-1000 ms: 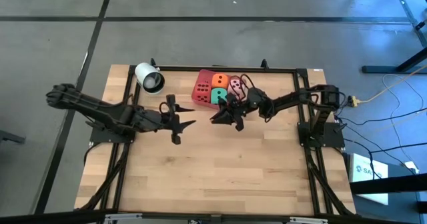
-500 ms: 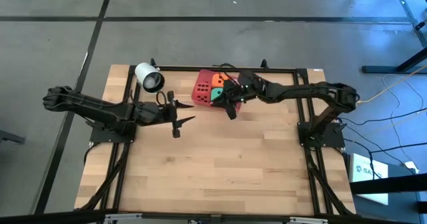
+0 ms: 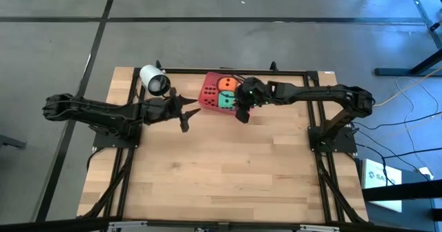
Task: Pick & Place Dice
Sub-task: Put the orange die into the pink bin
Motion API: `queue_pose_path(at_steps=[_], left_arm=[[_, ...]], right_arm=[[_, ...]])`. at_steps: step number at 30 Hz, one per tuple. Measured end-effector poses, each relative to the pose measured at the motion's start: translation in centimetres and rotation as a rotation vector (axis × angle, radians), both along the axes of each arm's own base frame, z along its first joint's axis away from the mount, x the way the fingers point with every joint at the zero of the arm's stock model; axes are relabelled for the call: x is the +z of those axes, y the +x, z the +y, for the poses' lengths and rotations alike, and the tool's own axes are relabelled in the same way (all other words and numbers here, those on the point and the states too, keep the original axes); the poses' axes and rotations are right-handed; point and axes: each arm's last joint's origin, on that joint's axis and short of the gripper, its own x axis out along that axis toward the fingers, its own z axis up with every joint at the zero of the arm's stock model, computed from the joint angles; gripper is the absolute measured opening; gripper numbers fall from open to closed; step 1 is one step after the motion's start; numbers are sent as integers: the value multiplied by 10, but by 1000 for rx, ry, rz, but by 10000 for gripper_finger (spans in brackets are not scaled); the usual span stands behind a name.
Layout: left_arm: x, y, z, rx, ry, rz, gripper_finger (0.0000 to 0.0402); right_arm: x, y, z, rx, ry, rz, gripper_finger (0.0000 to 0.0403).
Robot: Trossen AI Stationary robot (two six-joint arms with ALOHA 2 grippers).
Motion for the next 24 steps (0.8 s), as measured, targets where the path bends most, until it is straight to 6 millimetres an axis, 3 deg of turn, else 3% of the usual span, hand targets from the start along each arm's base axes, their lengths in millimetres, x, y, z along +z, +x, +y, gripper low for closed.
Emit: queue_pose_path(at_steps=[10, 24], left_arm=[[-3, -3, 10, 60, -71, -19, 184], [-8, -3, 9, 33, -119, 17, 186]], right_arm=[[-12, -11, 2, -79, -89, 195, 54], [-49, 3, -3, -78, -79, 295, 56]])
